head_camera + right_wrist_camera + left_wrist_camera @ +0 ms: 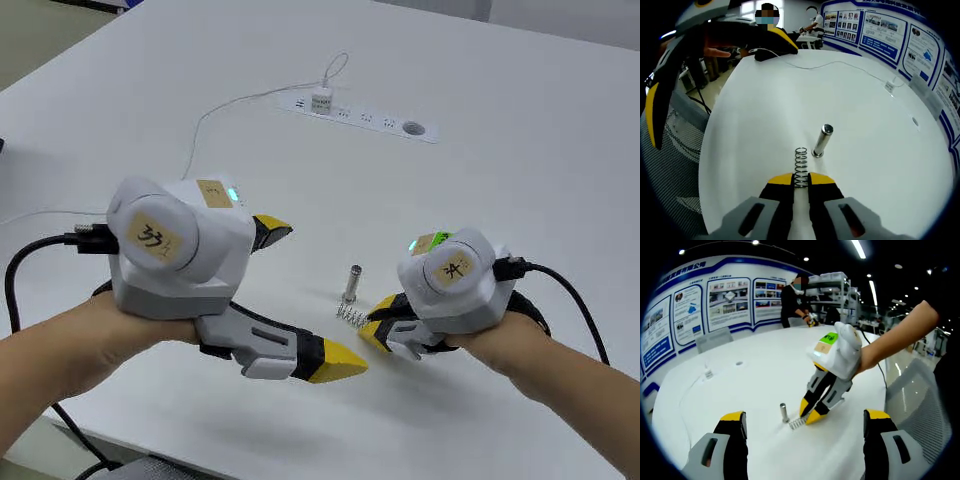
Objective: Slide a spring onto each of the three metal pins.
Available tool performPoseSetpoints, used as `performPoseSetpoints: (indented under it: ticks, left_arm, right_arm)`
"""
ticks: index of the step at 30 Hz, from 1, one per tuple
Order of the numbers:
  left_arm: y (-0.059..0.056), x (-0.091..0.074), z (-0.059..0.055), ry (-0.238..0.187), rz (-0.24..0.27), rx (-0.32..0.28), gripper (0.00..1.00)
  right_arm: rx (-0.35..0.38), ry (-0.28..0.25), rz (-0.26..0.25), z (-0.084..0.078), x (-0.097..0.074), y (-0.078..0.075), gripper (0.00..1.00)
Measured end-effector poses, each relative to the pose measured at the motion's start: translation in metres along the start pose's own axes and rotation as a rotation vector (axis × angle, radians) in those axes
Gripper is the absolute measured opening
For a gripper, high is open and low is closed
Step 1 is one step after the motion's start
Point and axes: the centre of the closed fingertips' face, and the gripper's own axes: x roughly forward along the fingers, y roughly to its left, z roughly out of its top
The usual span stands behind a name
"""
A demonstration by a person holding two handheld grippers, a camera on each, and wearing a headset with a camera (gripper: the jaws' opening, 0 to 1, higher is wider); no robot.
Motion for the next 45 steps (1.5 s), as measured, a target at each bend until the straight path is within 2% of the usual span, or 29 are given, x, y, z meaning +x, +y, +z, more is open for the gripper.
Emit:
performPoseSetpoints:
  ticks: [4,11,14,17,21,25,32,39,43,45]
  left_arm:
    - [0.0,0.002,0.001,0.001,-0.008,0.004,0.97]
    - [-0.008,0.009,-0.001,0.016,-0.043,0.02,0.93]
    - [-0.011,0.011,-0.002,0.02,-0.056,0.026,0.91]
    - [-0.016,0.013,0.0,0.016,-0.075,0.035,0.86]
    - [-0.023,0.014,0.009,-0.019,-0.108,0.041,0.78]
    - [-0.029,0.013,0.011,-0.023,-0.13,0.064,0.69]
    - [-0.033,0.013,0.006,0.001,-0.143,0.096,0.58]
    - [-0.036,0.013,0.005,-0.001,-0.162,0.117,0.39]
    - [-0.038,0.013,0.007,-0.002,-0.171,0.128,0.35]
    - [-0.04,0.013,0.005,0.011,-0.177,0.142,0.33]
  right_arm:
    - [-0.012,-0.03,0.01,0.009,-0.011,0.004,0.11]
    - [-0.123,-0.051,0.024,0.017,-0.038,0.013,0.11]
    - [-0.147,-0.069,0.031,0.02,-0.05,0.018,0.11]
    - [-0.168,-0.09,0.036,0.026,-0.06,0.024,0.11]
    - [-0.193,-0.12,0.043,0.035,-0.071,0.033,0.11]
    - [-0.226,-0.145,0.04,0.044,-0.081,0.04,0.11]
    - [-0.279,-0.156,0.042,0.048,-0.091,0.049,0.11]
    - [-0.313,-0.148,0.046,0.048,-0.099,0.053,0.11]
    - [-0.319,-0.144,0.051,0.047,-0.1,0.055,0.11]
    - [-0.32,-0.143,0.051,0.047,-0.1,0.055,0.11]
